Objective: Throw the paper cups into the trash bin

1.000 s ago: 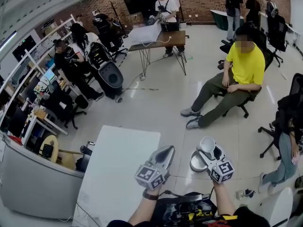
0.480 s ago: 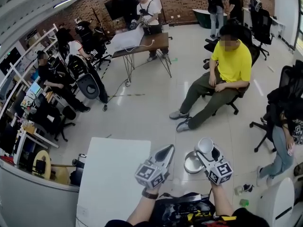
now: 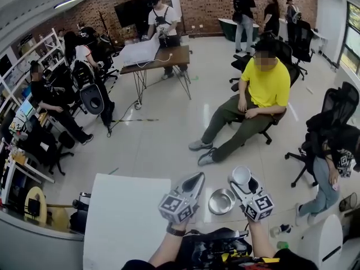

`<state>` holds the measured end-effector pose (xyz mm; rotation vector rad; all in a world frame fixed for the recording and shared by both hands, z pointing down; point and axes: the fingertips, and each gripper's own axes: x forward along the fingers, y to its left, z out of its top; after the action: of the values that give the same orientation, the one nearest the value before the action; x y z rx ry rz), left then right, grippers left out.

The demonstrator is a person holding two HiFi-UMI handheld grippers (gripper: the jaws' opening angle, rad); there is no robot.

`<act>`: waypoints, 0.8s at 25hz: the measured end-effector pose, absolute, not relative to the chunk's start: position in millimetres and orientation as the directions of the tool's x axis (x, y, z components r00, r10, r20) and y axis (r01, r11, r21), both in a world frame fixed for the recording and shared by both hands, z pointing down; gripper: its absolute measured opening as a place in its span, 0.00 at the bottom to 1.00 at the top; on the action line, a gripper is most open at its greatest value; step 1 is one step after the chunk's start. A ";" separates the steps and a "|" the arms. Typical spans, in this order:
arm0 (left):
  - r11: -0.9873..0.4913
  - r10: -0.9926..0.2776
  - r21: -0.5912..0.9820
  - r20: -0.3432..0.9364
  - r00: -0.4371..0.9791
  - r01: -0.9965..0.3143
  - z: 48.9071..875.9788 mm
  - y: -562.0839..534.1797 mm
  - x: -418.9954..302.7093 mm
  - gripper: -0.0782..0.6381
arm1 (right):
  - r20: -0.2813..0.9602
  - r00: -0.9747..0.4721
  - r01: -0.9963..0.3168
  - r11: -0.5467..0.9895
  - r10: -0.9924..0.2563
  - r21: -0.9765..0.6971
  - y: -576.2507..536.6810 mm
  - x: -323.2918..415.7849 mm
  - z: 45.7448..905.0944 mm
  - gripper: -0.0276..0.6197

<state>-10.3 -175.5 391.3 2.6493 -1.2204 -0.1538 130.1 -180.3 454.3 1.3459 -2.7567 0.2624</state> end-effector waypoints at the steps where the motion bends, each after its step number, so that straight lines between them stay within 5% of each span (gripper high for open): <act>1: -0.635 -0.757 0.245 -0.006 0.653 -0.733 391.1 -180.6 -10.6 0.11 | 0.133 -0.612 -0.791 0.600 -0.779 -0.121 -183.5 129.4 453.0 0.53; 20: -0.716 -0.656 0.259 0.071 0.752 -0.649 425.1 -220.1 -18.7 0.11 | 0.204 -0.486 -0.874 0.470 -0.850 -0.122 -200.2 121.5 462.7 0.53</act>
<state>-18.7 -220.1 425.1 2.6829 -1.0201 -0.0375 121.5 -200.2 462.7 1.5275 -2.5932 0.3184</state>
